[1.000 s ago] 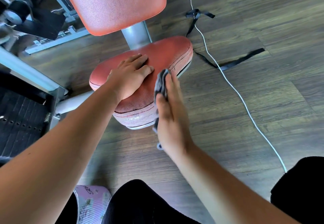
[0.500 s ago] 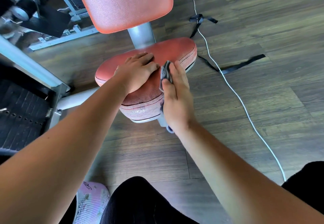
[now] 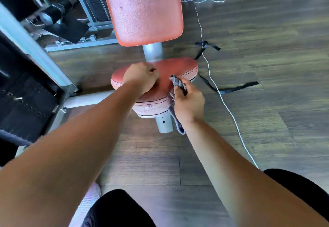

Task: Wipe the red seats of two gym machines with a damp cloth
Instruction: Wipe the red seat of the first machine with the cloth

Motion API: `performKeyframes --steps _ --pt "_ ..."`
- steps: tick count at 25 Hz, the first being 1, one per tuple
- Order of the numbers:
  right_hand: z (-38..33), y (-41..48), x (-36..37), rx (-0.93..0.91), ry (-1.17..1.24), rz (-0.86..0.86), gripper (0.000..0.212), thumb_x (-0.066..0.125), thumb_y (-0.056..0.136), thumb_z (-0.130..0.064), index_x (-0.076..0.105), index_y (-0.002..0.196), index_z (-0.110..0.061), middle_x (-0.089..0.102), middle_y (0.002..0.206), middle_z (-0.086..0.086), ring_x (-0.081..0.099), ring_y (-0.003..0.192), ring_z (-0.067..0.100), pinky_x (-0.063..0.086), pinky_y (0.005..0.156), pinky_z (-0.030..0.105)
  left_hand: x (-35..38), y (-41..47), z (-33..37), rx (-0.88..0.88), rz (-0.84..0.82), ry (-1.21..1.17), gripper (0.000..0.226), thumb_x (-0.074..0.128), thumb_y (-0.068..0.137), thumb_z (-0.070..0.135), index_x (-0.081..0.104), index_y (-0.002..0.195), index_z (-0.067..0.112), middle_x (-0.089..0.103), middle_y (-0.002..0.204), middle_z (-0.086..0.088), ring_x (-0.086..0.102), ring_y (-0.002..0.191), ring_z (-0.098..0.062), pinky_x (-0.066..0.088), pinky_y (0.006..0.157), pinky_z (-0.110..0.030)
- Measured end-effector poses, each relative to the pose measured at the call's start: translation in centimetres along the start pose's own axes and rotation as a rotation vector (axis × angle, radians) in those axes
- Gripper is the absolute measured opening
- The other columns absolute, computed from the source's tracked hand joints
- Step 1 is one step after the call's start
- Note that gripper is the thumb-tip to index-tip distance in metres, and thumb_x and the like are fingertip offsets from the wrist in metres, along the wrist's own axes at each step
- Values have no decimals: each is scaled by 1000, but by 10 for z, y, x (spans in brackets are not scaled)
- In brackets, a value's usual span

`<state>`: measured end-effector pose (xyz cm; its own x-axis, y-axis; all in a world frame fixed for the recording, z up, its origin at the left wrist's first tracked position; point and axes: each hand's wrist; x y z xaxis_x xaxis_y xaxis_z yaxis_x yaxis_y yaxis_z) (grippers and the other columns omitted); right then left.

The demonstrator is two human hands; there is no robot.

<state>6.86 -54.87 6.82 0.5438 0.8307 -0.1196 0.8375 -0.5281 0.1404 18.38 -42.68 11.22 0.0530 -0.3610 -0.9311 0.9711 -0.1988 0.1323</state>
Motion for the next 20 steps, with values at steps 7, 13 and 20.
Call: performKeyframes --steps 7,13,20 --pt "-76 11 -8 -216 -8 -127 37 56 95 -17 66 130 -20 73 106 -16 66 100 -6 51 96 21 -32 -83 53 -221 94 -746 32 48 104 33 69 85 18 62 72 -1 63 79 -29 44 65 -27" --pt "-92 -11 11 14 295 -247 33 49 101 -33 69 126 -22 71 122 -14 61 123 2 44 111 28 -45 -113 74 -371 2 -1478 46 48 103 55 74 112 19 81 105 -1 75 105 -21 59 92 -40" --pt "-104 -8 18 119 360 -490 28 45 106 -37 71 114 -30 75 108 -13 69 102 1 51 89 16 -42 -111 55 -327 227 -1445 25 52 103 25 64 114 6 70 86 0 67 81 -16 53 77 -34"
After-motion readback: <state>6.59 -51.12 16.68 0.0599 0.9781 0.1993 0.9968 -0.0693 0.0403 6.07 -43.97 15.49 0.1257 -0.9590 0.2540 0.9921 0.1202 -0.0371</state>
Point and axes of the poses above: each hand's wrist, its own y-axis towards the middle knuckle, its own x-axis out of the palm, z = x × y
